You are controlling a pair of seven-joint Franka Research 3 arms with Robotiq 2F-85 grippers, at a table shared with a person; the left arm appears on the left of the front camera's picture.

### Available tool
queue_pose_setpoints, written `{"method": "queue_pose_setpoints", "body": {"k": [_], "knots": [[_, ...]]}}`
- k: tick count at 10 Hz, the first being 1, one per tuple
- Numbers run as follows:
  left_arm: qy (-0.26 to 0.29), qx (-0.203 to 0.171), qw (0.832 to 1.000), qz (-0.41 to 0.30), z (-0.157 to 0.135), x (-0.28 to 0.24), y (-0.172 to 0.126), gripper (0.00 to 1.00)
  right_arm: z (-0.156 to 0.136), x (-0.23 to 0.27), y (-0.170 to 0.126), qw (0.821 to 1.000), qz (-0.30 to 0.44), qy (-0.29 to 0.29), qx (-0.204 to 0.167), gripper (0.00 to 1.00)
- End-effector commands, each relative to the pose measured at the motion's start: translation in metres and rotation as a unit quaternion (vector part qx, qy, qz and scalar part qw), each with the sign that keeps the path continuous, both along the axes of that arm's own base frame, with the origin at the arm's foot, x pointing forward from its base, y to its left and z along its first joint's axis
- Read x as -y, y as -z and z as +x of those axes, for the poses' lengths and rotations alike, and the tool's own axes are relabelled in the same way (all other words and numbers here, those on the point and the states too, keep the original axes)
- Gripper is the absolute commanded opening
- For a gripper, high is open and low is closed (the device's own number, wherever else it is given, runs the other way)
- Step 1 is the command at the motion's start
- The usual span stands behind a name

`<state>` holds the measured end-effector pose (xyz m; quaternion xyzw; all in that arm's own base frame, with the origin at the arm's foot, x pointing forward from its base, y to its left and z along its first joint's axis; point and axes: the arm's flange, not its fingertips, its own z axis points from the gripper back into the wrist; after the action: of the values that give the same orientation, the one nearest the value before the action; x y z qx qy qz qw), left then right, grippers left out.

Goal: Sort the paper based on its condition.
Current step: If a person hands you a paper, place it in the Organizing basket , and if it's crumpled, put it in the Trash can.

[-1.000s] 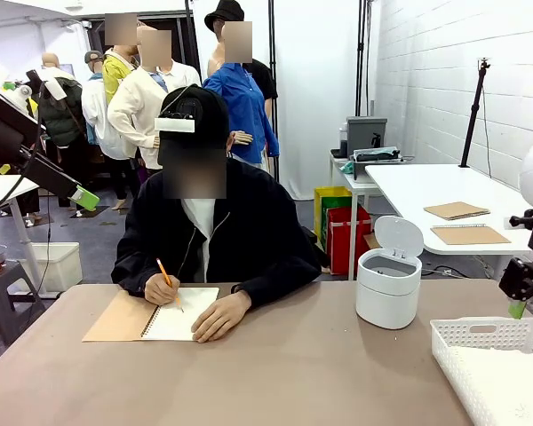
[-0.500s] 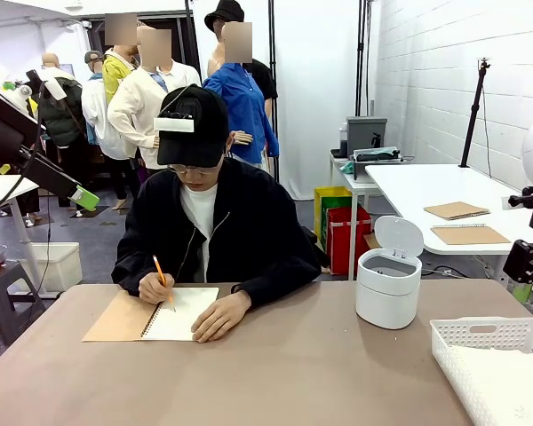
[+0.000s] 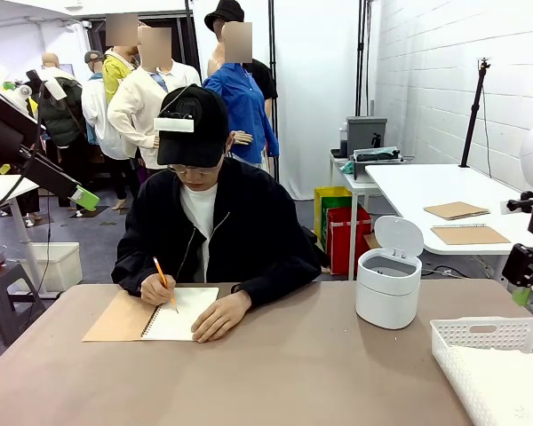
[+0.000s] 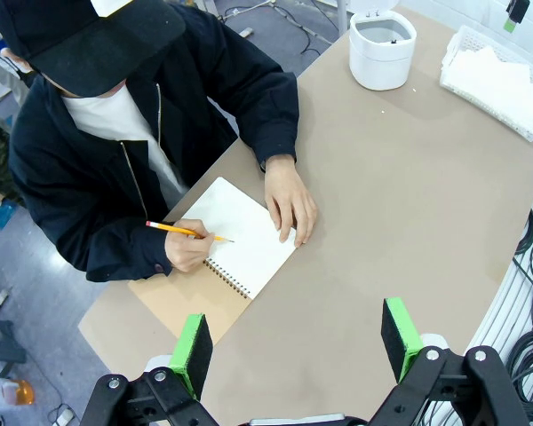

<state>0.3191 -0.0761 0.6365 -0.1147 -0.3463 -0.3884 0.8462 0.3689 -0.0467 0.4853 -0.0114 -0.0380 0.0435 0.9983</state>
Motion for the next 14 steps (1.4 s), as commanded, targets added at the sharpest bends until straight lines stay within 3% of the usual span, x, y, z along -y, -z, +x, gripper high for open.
{"method": "queue_pose_setpoints", "body": {"k": [1, 3, 5, 8, 12, 14], "knots": [[-0.003, -0.004, 1.0, -0.002, 0.0, 0.001, -0.001, 1.0, -0.004, -0.038, -0.008, 0.994, 0.021, -0.101, 0.031, 1.0], [-0.003, -0.004, 1.0, -0.002, 0.0, 0.001, -0.001, 1.0, -0.004, -0.084, -0.034, 0.971, 0.033, -0.227, 0.063, 1.0], [-0.003, -0.004, 1.0, -0.002, 0.0, 0.001, -0.001, 1.0, 0.004, -0.134, -0.067, 0.934, 0.064, -0.337, 0.1, 1.0], [-0.003, -0.004, 1.0, -0.002, 0.0, 0.001, -0.001, 1.0, 0.039, -0.214, -0.099, 0.877, 0.106, -0.446, 0.144, 1.0], [-0.003, -0.004, 1.0, -0.002, 0.0, 0.001, -0.001, 1.0, 0.065, -0.271, -0.121, 0.843, 0.156, -0.464, 0.221, 1.0], [-0.003, -0.004, 1.0, -0.002, 0.0, 0.001, -0.001, 1.0, 0.059, -0.277, -0.143, 0.848, 0.195, -0.434, 0.234, 1.0]]}}
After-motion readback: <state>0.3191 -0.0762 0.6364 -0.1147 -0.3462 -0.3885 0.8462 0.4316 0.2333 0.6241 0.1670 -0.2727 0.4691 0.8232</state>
